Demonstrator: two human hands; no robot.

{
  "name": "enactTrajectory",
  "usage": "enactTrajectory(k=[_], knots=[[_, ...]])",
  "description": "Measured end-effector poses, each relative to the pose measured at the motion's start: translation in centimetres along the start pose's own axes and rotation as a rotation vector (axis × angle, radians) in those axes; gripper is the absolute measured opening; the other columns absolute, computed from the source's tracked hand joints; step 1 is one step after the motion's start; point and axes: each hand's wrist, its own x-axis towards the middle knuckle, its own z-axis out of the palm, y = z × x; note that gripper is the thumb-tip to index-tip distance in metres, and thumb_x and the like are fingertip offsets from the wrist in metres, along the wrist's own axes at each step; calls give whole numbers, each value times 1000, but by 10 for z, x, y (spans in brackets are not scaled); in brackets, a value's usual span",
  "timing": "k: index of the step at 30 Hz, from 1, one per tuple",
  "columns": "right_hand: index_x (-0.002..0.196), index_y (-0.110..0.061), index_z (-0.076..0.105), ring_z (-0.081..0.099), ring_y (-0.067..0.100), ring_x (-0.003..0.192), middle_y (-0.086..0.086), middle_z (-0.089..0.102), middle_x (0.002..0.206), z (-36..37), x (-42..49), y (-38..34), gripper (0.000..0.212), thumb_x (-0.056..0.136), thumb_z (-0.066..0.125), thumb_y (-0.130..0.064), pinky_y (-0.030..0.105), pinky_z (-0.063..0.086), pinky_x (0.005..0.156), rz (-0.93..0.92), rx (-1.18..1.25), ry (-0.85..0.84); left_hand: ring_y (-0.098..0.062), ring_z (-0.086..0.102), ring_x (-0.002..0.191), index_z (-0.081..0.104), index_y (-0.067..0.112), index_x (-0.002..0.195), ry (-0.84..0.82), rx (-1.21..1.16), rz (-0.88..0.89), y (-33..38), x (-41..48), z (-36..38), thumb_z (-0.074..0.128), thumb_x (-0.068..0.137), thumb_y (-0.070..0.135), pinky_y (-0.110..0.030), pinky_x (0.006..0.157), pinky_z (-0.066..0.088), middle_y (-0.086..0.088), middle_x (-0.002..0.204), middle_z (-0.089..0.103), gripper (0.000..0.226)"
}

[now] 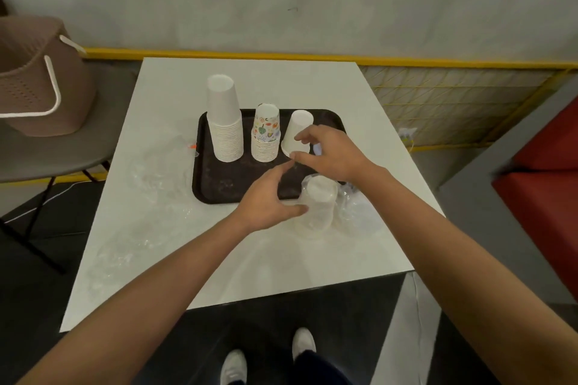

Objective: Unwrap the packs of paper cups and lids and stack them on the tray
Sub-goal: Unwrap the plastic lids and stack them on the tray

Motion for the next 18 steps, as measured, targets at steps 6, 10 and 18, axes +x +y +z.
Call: enactTrajectory(k=[6, 10, 18], knots=[[135, -27, 42, 48, 8, 112, -4, 51, 124, -14, -16, 25, 74, 72, 77, -43, 22, 39, 94, -38, 86, -357, -15, 44, 129, 34, 22, 144, -14, 21, -119, -9, -6, 25, 83, 64, 42, -31, 105, 40, 3, 145, 43, 96], [136, -23, 41, 47, 11, 117, -3, 49, 132, -7, -23, 43, 81, 67, 83, -30, 24, 39, 98, -141, -55, -476, -8, 48, 111, 42, 19, 136, 38, -5, -154, -6, -8, 47, 86, 63, 36, -24, 90, 40, 7, 131, 51, 87], [134, -21, 42, 52, 18, 113, 0, 55, 126, 9, -28, 54, 74, 69, 78, -14, 29, 43, 92, -193, 11, -442, -6, 47, 109, 39, 22, 137, 122, -107, -239, -4, 0, 86, 85, 65, 31, -20, 88, 36, 11, 122, 49, 86]])
